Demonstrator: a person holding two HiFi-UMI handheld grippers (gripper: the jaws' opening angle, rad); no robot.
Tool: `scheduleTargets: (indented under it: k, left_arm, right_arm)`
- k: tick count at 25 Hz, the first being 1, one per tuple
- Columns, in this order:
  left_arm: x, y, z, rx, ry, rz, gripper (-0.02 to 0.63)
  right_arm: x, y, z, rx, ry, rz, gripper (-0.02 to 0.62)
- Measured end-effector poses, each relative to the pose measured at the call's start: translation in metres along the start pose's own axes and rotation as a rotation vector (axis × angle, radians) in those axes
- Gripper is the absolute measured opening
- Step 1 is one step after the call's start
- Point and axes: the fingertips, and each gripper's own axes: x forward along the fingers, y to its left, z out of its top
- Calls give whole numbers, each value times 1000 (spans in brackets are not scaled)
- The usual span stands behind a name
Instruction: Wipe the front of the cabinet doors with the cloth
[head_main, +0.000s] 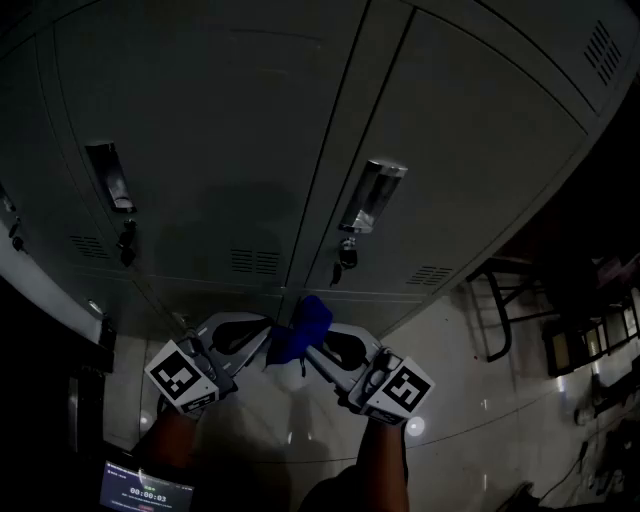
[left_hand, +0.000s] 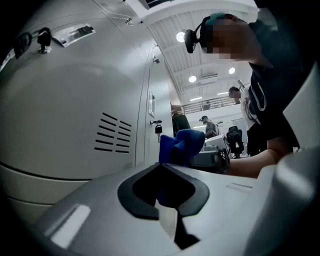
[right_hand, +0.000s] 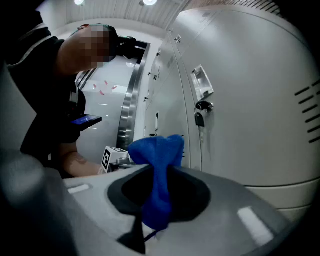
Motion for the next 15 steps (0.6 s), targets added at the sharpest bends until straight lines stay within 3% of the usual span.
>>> scheduleTargets:
  k: [11,15]
  left_arm:
    - [-9,8,0,-36,10,55,5]
    - [-12,12,-8,-7,40,91,5]
  right_arm:
    - [2,18,9,-3,5,67,75]
    - [5,40,40,-36,-2,104,75]
